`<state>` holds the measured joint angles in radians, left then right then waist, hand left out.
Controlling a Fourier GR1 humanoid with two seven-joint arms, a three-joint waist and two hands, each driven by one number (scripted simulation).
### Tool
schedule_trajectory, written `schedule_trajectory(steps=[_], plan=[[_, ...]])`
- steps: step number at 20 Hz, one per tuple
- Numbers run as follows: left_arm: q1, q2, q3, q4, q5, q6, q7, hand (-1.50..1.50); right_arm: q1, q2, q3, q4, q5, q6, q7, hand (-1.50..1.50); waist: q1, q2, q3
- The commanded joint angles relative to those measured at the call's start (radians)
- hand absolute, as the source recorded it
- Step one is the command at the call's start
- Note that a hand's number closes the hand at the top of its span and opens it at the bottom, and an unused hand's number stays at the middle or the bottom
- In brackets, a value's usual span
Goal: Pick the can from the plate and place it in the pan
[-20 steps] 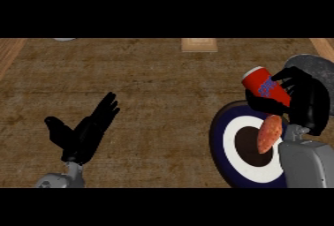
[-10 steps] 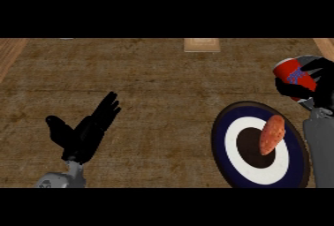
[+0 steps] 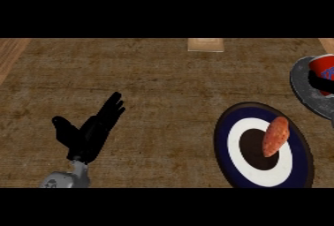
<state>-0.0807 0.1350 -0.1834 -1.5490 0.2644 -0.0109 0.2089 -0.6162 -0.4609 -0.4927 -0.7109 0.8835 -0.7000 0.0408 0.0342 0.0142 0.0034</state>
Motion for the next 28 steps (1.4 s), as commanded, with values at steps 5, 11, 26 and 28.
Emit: schedule_trajectory(steps=[5, 11, 26, 28], plan=[[-0.053, -0.012, -0.011, 0.018, -0.019, -0.001, 0.025, 0.00, -0.090, -0.128, -0.123, 0.294, -0.124, -0.074, -0.246, 1.50, 0.016, 0.010, 0.003], [-0.035, -0.009, -0.011, -0.014, -0.008, -0.011, 0.023, 0.00, -0.084, -0.233, -0.095, 0.484, -0.050, 0.065, -0.108, -1.50, 0.045, 0.022, 0.003], [-0.029, -0.015, -0.005, -0.015, -0.025, 0.014, 0.037, 0.00, -0.119, -0.221, -0.399, 0.443, -0.418, 0.288, -0.473, -1.50, 0.010, 0.012, 0.010], [0.009, -0.011, 0.001, 0.007, -0.012, -0.017, -0.008, 0.00, -0.073, -0.216, -0.440, 0.460, -0.465, 0.337, -0.527, -1.50, 0.004, 0.010, 0.006]])
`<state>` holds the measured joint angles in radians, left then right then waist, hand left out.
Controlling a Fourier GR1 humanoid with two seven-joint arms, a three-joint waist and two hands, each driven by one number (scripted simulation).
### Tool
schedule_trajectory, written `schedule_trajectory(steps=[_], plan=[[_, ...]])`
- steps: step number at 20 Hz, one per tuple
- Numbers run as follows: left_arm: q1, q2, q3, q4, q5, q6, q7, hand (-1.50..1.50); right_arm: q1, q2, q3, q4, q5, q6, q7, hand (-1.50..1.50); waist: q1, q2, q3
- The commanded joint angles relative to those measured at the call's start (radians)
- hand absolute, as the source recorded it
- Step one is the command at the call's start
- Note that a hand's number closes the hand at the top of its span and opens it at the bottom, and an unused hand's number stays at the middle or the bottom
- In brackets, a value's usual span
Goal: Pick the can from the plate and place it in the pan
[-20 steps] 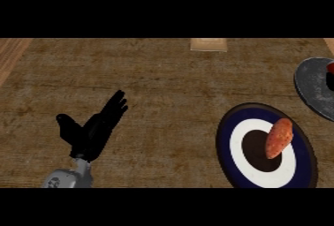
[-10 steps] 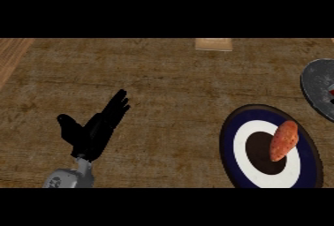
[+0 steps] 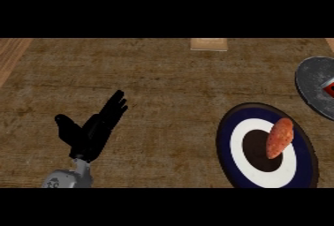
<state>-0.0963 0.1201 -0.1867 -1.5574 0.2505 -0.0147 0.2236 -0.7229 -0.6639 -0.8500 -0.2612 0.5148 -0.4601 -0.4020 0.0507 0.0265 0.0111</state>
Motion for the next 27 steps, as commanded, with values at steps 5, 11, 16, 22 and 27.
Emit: schedule_trajectory(steps=[5, 11, 16, 22, 27], plan=[[-0.019, 0.008, 0.026, 0.018, 0.002, 0.002, 0.007, 0.00, 0.093, -0.075, -0.110, 0.069, -0.142, 0.329, -0.119, -1.50, -0.021, -0.005, -0.002], [-0.026, 0.012, 0.045, 0.026, 0.012, -0.009, 0.006, 0.00, 0.177, -0.136, -0.103, 0.080, -0.160, 0.528, -0.200, -1.50, -0.025, -0.011, -0.004], [0.065, 0.005, 0.013, 0.003, -0.015, -0.025, -0.054, 0.00, 0.284, -0.136, -0.125, 0.088, -0.200, 0.647, -0.307, -1.50, -0.025, -0.013, -0.004], [0.021, -0.019, 0.033, 0.008, -0.005, -0.007, -0.017, 0.00, 0.306, -0.199, -0.080, 0.069, -0.203, 0.726, -0.267, -1.50, -0.035, -0.020, -0.007], [0.018, 0.007, 0.073, 0.059, -0.008, -0.046, -0.047, 0.00, 0.320, -0.147, -0.029, 0.034, -0.218, 0.728, -0.291, -1.50, -0.042, -0.023, -0.009]])
